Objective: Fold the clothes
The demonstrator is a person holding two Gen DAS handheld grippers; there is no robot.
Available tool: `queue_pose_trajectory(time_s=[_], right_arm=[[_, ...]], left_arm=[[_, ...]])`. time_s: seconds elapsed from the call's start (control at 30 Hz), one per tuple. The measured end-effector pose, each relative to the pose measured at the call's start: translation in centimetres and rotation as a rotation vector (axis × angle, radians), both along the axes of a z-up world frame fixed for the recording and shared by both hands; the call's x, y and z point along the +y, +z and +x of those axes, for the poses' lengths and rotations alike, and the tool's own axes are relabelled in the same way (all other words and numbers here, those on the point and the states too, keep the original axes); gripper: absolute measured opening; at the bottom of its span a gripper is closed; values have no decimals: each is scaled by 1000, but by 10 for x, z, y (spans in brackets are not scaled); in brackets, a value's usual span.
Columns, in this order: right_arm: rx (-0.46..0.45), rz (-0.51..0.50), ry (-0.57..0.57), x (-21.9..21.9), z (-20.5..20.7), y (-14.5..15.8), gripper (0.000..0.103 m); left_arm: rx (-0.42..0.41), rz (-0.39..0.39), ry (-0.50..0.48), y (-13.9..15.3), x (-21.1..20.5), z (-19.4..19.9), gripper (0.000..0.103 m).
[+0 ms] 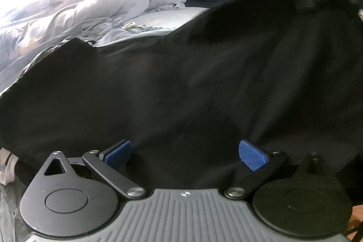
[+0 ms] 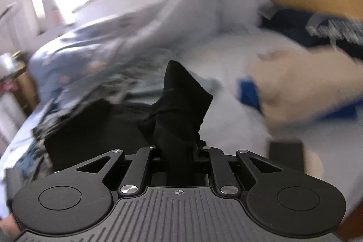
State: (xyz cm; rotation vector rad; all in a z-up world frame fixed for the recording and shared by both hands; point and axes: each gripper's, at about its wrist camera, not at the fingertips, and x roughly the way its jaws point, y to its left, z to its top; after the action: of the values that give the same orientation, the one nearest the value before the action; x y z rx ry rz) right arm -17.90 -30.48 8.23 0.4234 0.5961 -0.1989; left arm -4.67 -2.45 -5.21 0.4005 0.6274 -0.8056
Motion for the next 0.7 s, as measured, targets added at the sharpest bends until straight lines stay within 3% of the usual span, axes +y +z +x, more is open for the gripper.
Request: queue_pose_trajectory(time_s=[0.2,0.3,0.43,0.7], right_arm=[[77,76,-96,-21,-11,-27,32],[104,91,-100,-19,-15,-37,62],[133,83,-110,-9,-30,-48,67],[220,162,-136,4,-59,-71,73]], left_arm=[[-26,9,-24,1,-1,-1,103],[-50,-8,-24,2,2,0,103],[-54,-7,-10,2,5,-1,103],[-95,4,-35,7,1,-10,103]])
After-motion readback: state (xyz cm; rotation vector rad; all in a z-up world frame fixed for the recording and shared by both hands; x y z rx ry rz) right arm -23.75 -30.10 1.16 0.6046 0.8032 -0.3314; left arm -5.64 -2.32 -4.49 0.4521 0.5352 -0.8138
